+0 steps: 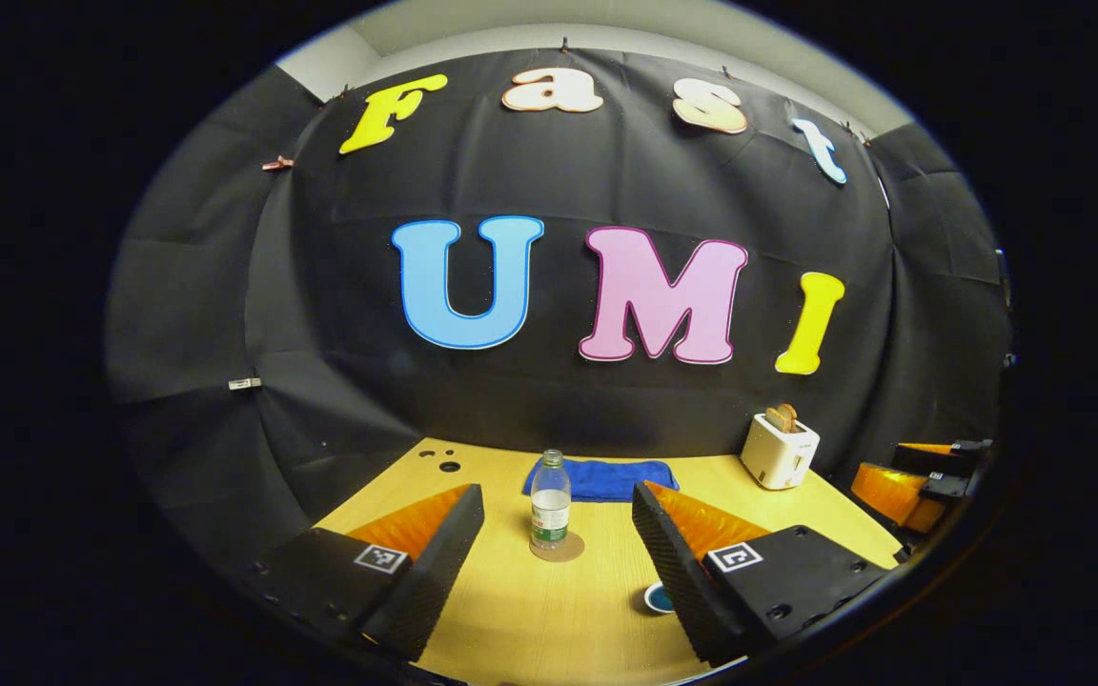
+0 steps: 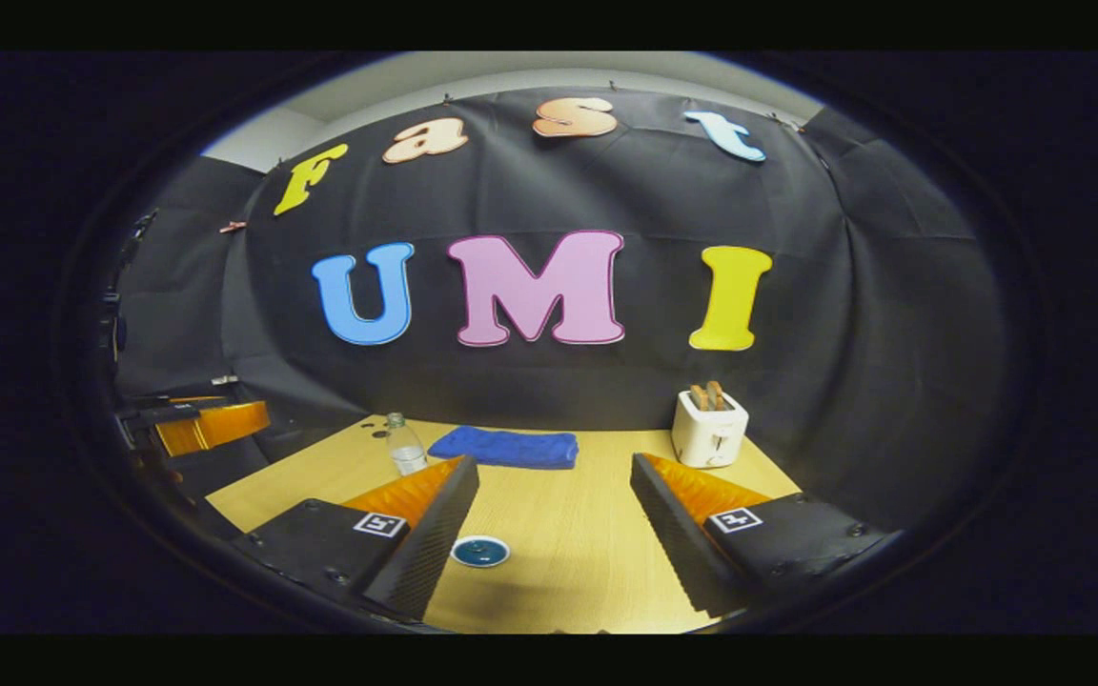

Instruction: Open the teacup lid with one hand, grasp the water bottle and pour water into the teacup with the other hand; after pouring, place the water bottle on the coaster and then close the teacup lid.

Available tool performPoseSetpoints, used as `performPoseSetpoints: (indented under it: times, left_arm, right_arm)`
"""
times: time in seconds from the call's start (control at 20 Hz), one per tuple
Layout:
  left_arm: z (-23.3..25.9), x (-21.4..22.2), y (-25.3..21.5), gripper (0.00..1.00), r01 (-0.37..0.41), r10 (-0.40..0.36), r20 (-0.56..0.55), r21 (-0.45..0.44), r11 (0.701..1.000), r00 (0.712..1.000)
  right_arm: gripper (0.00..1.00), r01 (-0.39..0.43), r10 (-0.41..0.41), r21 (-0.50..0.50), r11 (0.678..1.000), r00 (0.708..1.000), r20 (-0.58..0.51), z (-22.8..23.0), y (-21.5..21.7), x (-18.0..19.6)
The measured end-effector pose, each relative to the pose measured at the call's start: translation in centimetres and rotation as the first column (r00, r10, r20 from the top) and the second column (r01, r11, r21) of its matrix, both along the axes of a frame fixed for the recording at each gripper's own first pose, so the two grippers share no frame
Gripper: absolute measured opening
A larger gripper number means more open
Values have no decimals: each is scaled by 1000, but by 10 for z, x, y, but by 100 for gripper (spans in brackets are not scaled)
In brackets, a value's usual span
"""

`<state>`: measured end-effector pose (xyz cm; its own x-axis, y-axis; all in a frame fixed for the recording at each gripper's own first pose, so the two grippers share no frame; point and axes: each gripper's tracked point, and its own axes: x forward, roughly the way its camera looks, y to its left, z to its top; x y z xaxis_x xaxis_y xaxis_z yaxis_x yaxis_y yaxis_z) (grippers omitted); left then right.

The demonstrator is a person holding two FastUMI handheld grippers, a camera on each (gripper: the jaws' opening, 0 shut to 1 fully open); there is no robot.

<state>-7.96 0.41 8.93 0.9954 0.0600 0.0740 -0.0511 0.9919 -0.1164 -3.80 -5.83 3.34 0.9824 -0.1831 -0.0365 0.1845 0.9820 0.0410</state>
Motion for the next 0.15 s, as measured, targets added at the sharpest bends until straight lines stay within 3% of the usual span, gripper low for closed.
performPoseSetpoints:
  times: [0.15]
  left_arm:
    - [-7,-3,8,98,-4,4,-8,-7,1000,1000]
  right_arm:
    - [99,10,-10,4,1000,1000,-4,0,5,-6]
